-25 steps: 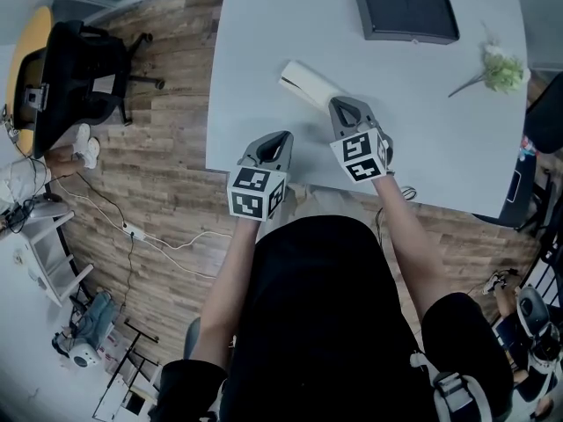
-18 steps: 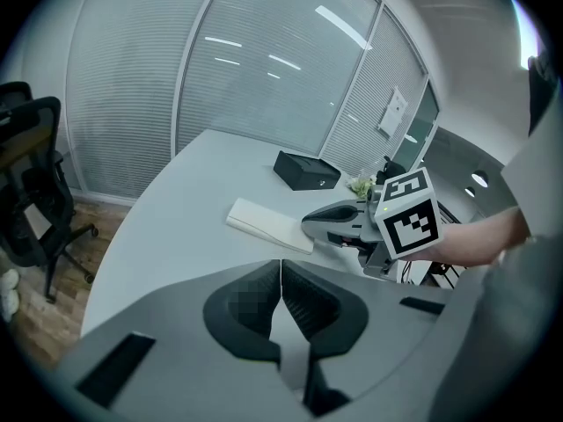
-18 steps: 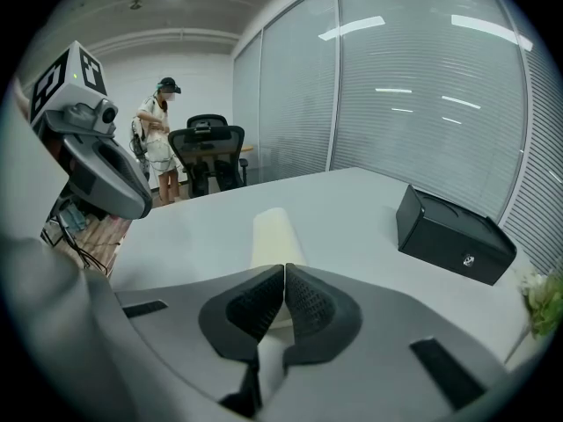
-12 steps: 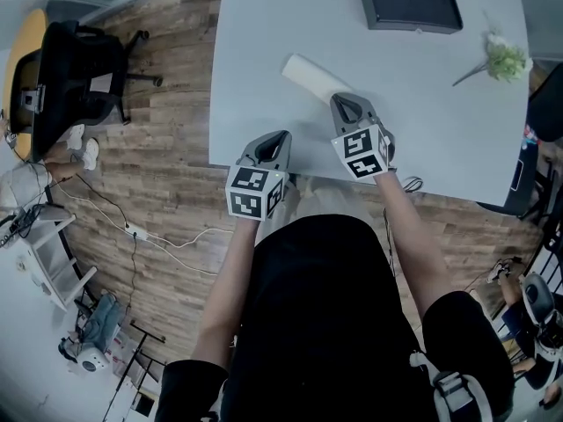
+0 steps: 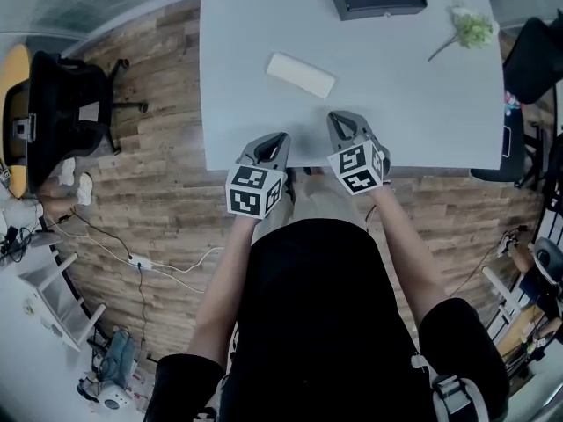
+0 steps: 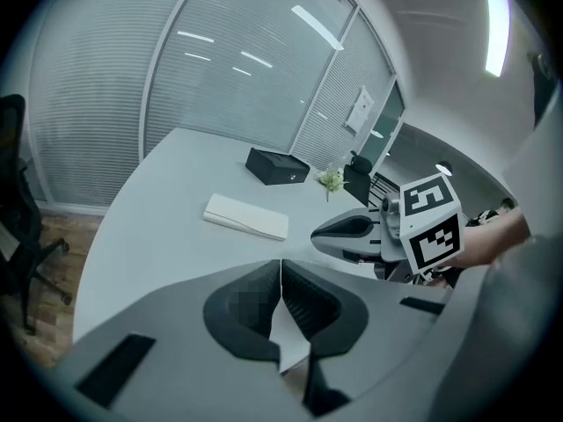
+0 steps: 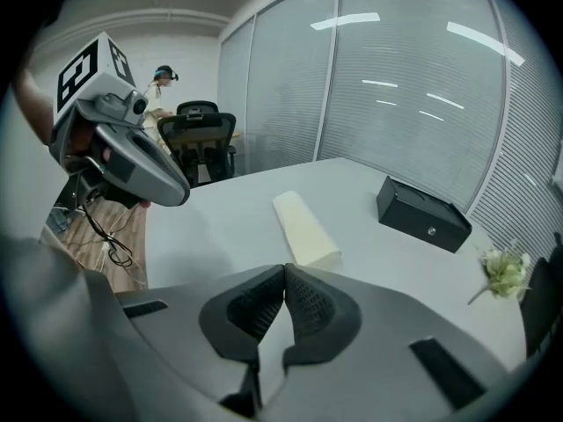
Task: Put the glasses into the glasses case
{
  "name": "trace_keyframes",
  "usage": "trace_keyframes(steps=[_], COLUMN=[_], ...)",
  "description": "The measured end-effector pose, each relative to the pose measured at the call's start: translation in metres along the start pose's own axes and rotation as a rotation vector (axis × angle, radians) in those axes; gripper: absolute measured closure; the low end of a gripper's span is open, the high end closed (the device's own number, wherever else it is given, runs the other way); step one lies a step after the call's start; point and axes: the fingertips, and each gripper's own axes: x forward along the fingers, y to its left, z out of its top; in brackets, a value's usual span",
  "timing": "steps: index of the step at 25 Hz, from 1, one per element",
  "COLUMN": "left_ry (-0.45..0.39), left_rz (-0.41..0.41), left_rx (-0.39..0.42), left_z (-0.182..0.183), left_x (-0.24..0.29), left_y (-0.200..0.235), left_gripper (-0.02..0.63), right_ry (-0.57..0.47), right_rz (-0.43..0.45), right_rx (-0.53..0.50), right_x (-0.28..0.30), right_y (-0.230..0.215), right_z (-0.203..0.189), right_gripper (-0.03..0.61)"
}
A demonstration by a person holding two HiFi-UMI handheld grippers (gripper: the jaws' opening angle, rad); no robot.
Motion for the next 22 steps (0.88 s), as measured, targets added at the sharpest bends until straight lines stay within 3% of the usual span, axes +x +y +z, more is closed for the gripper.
trace_keyframes(steps=[11, 22], left_ry=[-0.037, -0.167], left_rz=[-0.115, -0.182], left_rx=[0.087, 0.177], left_z=[-0.023, -0.008], left_x=[-0.048, -0.105], left_y=[-0.027, -0.060], left_gripper=[0.589, 0.589], right_ry=[0.013, -0.135], right_rz=[-0.164, -0.289], right_rx=[0.085, 0.159], right_x=[-0.086, -0.176], right_y=[0.052, 0.072], right_z=[-0.026, 0.001], right_gripper=[0.561, 0.561])
